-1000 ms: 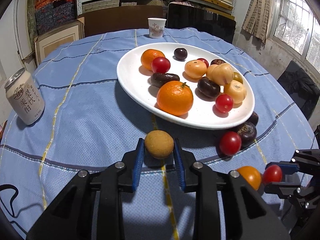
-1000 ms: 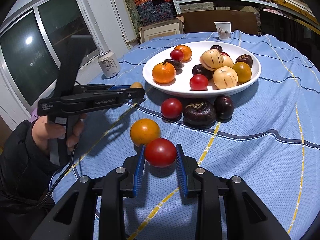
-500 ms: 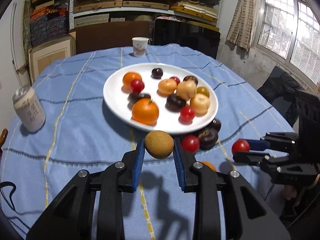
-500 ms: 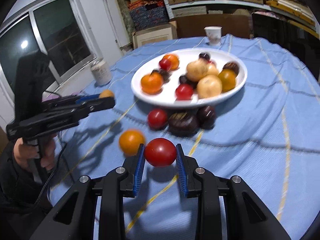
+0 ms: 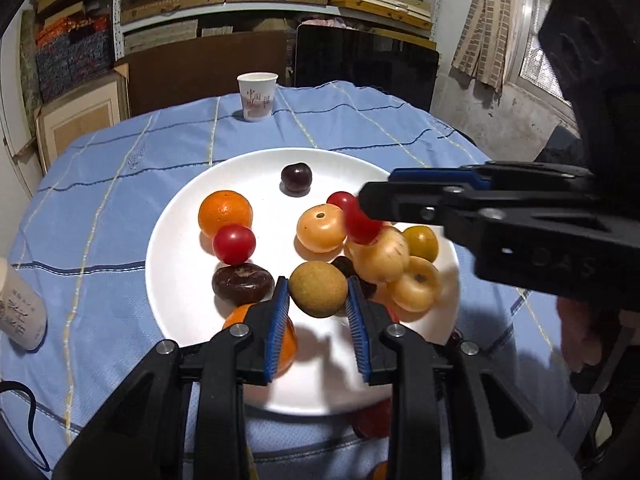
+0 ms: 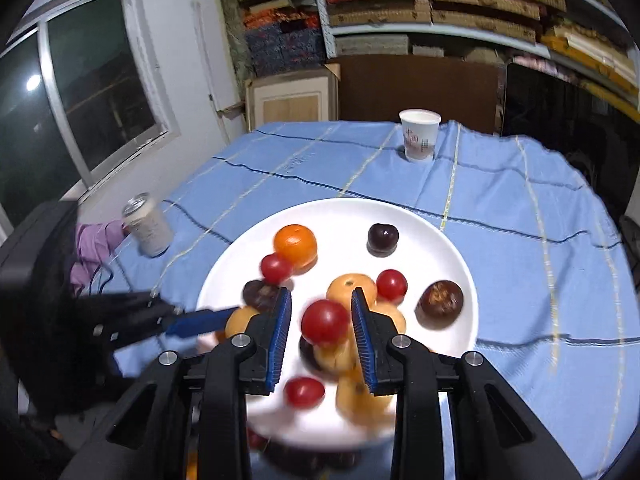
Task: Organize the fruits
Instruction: 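Carry both fruits onto the white plate and open both tools, then grasp an orange with the left tool while the right tool grasps a dark purple fruit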
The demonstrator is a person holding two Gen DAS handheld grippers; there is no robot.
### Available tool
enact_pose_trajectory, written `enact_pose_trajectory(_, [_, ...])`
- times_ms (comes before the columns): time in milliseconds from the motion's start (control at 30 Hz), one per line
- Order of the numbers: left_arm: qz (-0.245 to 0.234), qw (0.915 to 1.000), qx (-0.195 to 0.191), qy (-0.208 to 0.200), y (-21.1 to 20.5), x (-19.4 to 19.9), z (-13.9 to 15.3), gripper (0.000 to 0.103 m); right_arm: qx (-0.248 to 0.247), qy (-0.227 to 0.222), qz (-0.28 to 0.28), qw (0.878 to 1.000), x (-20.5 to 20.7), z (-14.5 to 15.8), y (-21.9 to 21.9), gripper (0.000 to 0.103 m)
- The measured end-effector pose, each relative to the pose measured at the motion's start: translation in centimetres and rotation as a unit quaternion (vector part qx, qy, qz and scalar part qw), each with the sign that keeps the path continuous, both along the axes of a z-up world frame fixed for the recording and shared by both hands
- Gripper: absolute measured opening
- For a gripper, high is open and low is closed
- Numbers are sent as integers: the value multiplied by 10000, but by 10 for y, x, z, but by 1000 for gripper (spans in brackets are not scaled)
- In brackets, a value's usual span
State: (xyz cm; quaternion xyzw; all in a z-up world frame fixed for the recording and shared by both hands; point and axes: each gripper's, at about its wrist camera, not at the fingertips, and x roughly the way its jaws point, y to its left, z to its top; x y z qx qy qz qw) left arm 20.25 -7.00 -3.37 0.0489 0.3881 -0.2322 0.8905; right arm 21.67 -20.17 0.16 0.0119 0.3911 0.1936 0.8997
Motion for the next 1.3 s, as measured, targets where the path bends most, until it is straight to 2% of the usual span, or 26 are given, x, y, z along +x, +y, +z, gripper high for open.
enact_pose_trajectory(167, [24, 10000, 24, 75, 1, 6, -9, 28, 103, 155, 0, 9998, 16, -14, 6, 32])
enact_pose_trajectory(200, [32, 10000, 25, 55, 2, 5, -8, 32, 159, 163, 22, 9997, 15, -15, 6, 34])
enact_pose_trajectory(233, [19, 10000, 29, 39, 3, 3, -7, 38, 222, 137, 25, 9997, 12, -14, 5, 42])
enact_pose_trajectory(267, [-3, 10000, 31, -11, 4, 0, -5, 53, 240, 92, -2, 9997, 8, -12, 4, 46])
enact_pose_trajectory(300, [-7, 9999, 47, -93, 4, -5, -2, 72, 245, 61, -24, 9997, 3, -11, 2, 47])
enact_pose_trajectory(367, [93, 9993, 120, -352, 5, -15, 4, 89, 320, 45, -55, 9995, -10, -8, -4, 47])
enact_pose_trajectory(500, [74, 9980, 198, -591, 14, -39, 10, 89, 475, 24, -160, 9987, -42, -8, -20, 48])
enact_pose_trajectory(633, [-28, 9991, 179, -395, 30, -65, 4, 89, 541, 7, -192, 9984, -91, -16, -36, 54])
enact_pose_trajectory(800, [-521, 9975, 381, -275, 29, -117, -12, 89, 432, 37, -134, 9990, -135, -42, -41, 54])
enact_pose_trajectory(933, [-686, 9957, 509, -352, 15, -139, -21, 89, 628, 95, -205, 9978, -143, -58, -46, 54])
enact_pose_trajectory(1000, [-581, 9953, 635, -433, 8, -140, -25, 89, 782, 304, -242, 9962, -141, -66, -48, 54])
enact_pose_trajectory(1067, [-497, 9960, 625, -400, 4, -136, -30, 88, 830, 263, -287, 9958, -143, -65, -51, 54])
enact_pose_trajectory(1133, [-423, 9967, 669, -150, 1, -126, -37, 67, 880, 282, -336, 9952, -145, -67, -54, 54])
enact_pose_trajectory(1167, [-502, 9967, 641, 45, -1, -122, -41, 39, 921, 308, -382, 9945, -145, -68, -57, 54])
enact_pose_trajectory(1300, [-518, 9972, 522, 121, 2, -119, -43, 37, 986, 289, -408, 9939, -145, -67, -60, 54])
